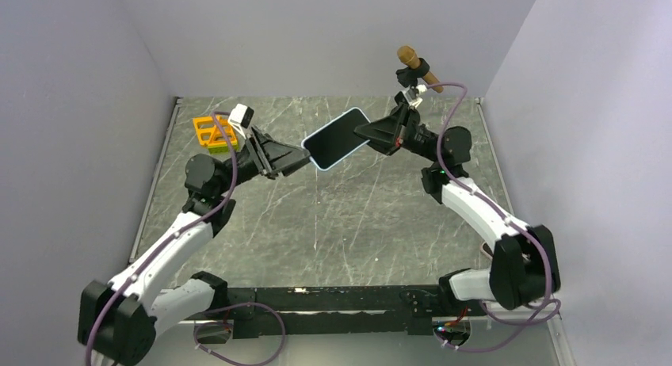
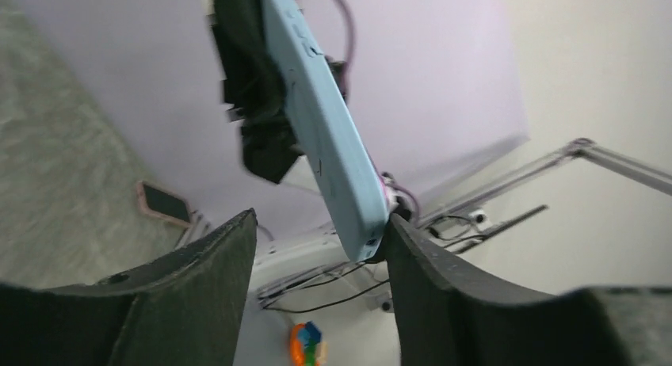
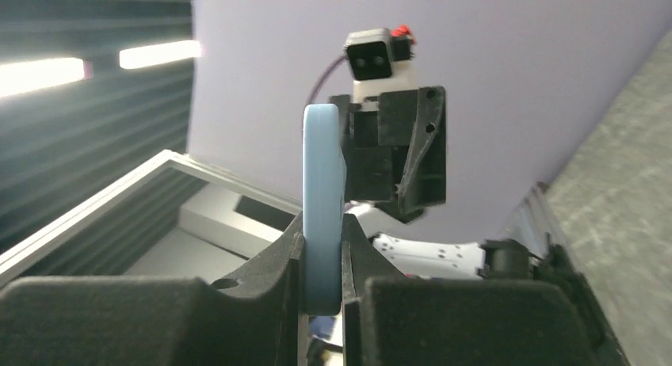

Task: Take the phone out of the phone case
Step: Remove the phone case from the phone.

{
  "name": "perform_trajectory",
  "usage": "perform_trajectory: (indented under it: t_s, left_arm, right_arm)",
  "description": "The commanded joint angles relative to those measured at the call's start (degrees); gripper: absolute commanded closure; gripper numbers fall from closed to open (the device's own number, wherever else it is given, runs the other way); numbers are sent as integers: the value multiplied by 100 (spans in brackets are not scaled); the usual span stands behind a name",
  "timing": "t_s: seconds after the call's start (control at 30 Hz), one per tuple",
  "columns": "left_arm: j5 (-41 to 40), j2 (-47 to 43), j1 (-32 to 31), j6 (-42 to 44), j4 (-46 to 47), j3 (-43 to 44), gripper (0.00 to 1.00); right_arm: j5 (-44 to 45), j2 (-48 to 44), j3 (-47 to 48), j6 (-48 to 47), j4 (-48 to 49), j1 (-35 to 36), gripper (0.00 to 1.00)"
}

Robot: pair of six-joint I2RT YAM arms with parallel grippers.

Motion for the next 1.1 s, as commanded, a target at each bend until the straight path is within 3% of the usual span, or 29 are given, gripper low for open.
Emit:
perform_trajectory:
  t_s: [0.0, 0.13, 0.23, 0.33, 0.5, 0.57, 0.67, 0.77, 0.93, 1.0, 1.07]
  left_arm:
    - [-30, -716, -24, 2677, -4126, 676, 32]
    - [-1029, -1256, -22, 3935, -6265, 1217, 14]
    - [-1378, -1391, -22, 4187, -6527, 1312, 5]
    - [-631, -1008, -30, 4147, -6117, 1401, 1]
    - [538, -185, -498, 3837, -4993, 1659, 1]
    - [823, 18, -678, 3565, -4383, 1624, 7]
    - [1175, 242, -820, 3157, -3703, 1473, 26]
    - [1359, 297, -838, 2952, -3463, 1361, 53]
    - [1447, 336, -828, 2826, -3281, 1484, 99]
    - [1464, 374, -815, 2722, -3070, 1526, 100]
    - [1528, 456, -808, 2544, -2774, 1560, 100]
  right_arm:
    - [-755, -597, 686, -2022, -2738, -91, 100]
    - [-1339, -564, 1713, -4478, -5855, -166, 100]
    - [-1704, -325, 2486, -5943, -7586, -159, 100]
    - [-2136, -220, 2803, -6401, -8000, -125, 100]
    - [-2280, -79, 2878, -6305, -7744, 104, 100]
    - [-2198, -35, 2846, -6177, -7584, 194, 100]
    - [-2108, -41, 2641, -5510, -6740, 287, 100]
    - [-2041, -68, 2410, -4737, -5734, 394, 100]
    - [-1755, -21, 2409, -4441, -5506, 553, 100]
    - [-1584, 0, 2418, -4474, -5678, 611, 91]
    - [-1505, -47, 2210, -4162, -5214, 715, 82]
